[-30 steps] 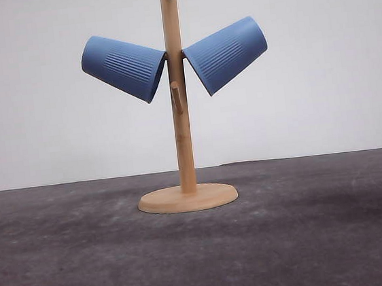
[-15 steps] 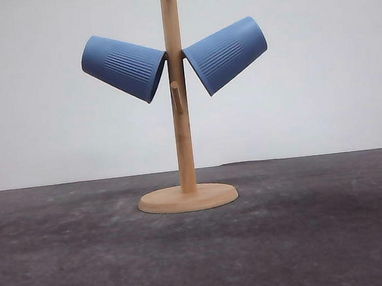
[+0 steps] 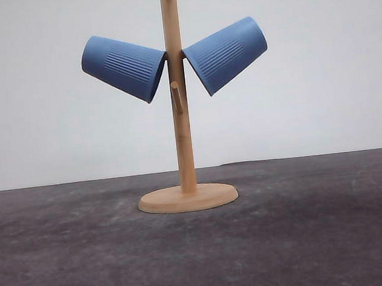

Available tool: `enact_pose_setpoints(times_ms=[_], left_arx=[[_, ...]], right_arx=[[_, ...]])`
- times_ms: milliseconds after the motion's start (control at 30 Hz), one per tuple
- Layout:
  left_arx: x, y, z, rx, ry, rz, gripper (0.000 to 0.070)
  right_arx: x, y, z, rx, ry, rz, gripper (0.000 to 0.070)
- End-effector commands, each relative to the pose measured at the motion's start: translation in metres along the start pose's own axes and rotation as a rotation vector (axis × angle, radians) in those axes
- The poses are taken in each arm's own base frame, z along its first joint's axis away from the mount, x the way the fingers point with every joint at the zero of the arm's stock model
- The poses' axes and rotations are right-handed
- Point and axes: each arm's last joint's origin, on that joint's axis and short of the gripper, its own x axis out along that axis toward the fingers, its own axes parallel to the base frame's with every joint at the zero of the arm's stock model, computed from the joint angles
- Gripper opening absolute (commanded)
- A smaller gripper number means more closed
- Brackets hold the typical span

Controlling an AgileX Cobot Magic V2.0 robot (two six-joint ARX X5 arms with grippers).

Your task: Place three cups

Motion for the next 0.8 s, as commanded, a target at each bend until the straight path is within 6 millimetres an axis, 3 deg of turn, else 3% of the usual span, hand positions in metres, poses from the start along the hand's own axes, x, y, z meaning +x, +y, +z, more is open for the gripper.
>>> enact_pose_setpoints(times_ms=[0,267,567,767], left_arx=[[0.001,-0.001,0.003,0.031,-0.001,-0.013,0.0004],[0.0,0.0,0.0,0.004,0.02,0.028,0.0014],[-0.019,0.007,-0.008,-0.095,0.062,0.198,0.0191],[-0.036,0.013,-0.014,-0.167,0.089,0.353,0.0198]], right_arx=[[0.002,0.001,0.005,-0.015,-0.009,0.013,0.0342],[0.001,0.001,0.005,-0.013,-0.006,0.029,0.029],[-0.01,-0.005,0.004,0.025,-0.011,0.004,0.029],[-0.017,-0.009,0.0,0.072,-0.007,-0.041,0.029]])
